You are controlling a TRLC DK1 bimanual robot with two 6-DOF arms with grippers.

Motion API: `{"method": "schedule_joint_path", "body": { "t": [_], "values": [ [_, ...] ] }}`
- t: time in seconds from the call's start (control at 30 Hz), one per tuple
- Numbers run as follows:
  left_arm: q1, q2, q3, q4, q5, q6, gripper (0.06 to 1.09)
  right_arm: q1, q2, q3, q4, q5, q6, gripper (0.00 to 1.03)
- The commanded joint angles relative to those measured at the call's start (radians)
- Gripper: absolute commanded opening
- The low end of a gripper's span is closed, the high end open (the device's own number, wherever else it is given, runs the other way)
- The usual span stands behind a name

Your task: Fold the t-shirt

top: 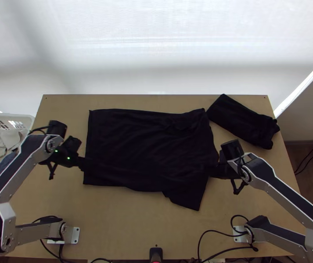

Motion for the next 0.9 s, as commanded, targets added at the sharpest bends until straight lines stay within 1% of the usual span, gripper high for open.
{"method": "schedule_joint_path", "body": {
  "t": [0.0,0.17,0.33,0.4,0.5,0.53,0.67,0.73,0.87],
  "values": [
    [0.031,-0.023,0.015,-0.037,0.016,0.023,0.96,0.011,-0.008,-0.011,0.013,0.010,0.014,0.03],
    [0.066,-0.021,-0.008,-0.036,0.016,0.034,0.96,0.011,-0.010,-0.009,0.015,0.013,0.013,0.03],
    [0.072,-0.029,-0.091,0.005,-0.004,0.041,0.96,0.011,-0.018,-0.015,0.015,0.017,0.011,0.03],
    [0.072,-0.024,-0.111,0.005,-0.006,0.040,0.92,0.011,-0.019,-0.017,0.017,0.019,0.011,0.03],
    [0.068,-0.024,-0.135,0.033,-0.006,0.023,0.73,0.011,-0.018,-0.018,0.017,0.019,0.011,0.03],
    [0.068,-0.021,-0.142,0.052,-0.006,0.017,0.68,0.011,-0.015,-0.018,0.020,0.019,0.011,0.03],
    [0.061,-0.014,-0.149,0.076,-0.029,0.003,0.68,0.012,-0.013,-0.015,0.032,0.019,0.011,0.03],
    [0.060,-0.014,-0.143,0.082,-0.029,-0.005,0.63,0.012,-0.008,-0.014,0.032,0.019,0.011,0.03],
    [0.057,0.003,-0.140,0.116,-0.029,-0.035,0.63,0.012,-0.007,-0.017,0.035,0.019,0.013,0.03]
  ]
}}
